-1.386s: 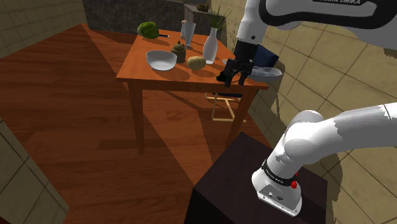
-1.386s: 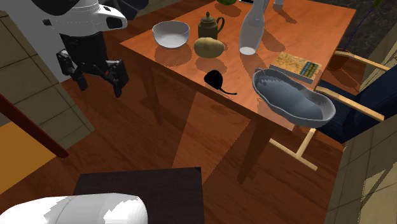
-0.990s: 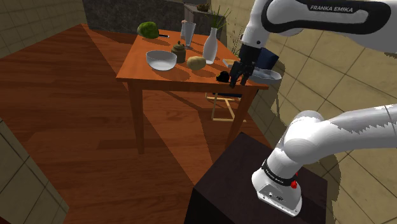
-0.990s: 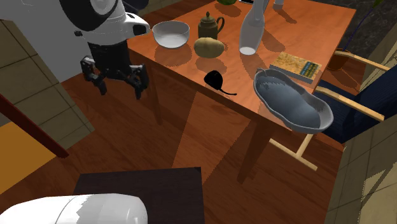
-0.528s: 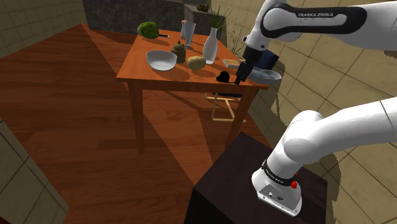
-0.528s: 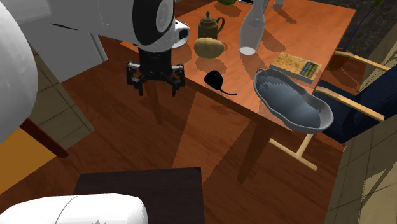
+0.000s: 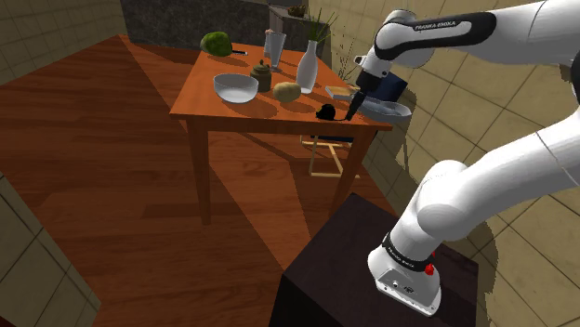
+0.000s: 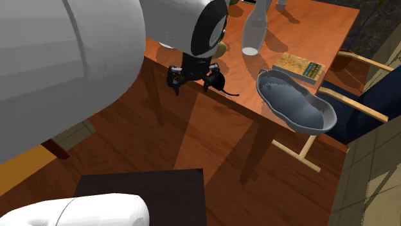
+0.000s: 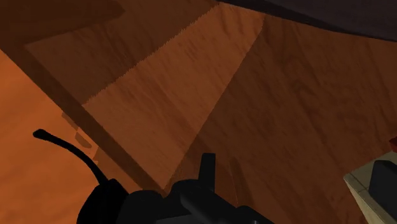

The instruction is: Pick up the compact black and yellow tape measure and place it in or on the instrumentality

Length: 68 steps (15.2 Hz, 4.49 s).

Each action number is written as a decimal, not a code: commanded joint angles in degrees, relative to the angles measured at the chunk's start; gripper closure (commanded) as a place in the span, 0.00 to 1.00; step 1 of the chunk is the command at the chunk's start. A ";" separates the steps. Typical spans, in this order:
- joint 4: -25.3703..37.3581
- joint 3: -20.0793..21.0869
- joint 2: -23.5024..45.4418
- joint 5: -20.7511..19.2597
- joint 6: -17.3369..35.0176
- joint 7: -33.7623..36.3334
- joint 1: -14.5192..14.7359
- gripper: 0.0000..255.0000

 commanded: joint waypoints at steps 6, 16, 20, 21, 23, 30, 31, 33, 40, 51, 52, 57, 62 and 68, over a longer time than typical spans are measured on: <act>10.53 -14.33 14.70 8.81 5.17 -21.92 8.27 0.00; 22.87 -23.33 38.29 32.99 3.89 -48.44 10.41 0.00; 21.64 -22.60 40.02 35.10 5.77 -49.76 10.14 0.00; 21.63 -22.59 40.02 35.10 5.77 -49.76 10.13 0.00; 21.63 -22.58 40.02 35.10 5.77 -49.76 10.12 0.00; 21.64 -22.59 40.01 35.09 5.76 -49.76 10.12 1.00; 21.64 -22.59 40.01 35.09 5.76 -49.76 10.12 1.00; 21.64 -22.59 40.01 35.09 5.76 -49.76 10.12 1.00; 22.40 -22.90 39.06 33.92 4.77 -48.69 10.49 1.00; 27.64 -23.80 34.89 28.74 -1.42 -43.60 11.73 1.00; 28.20 -23.84 34.63 28.40 -2.04 -43.22 11.79 1.00; 31.26 -23.94 33.60 27.04 -5.28 -41.51 11.96 1.00; 34.71 -24.03 33.13 26.27 -8.74 -40.17 11.95 1.00; 39.41 -24.22 33.37 26.16 -13.21 -39.05 11.66 1.00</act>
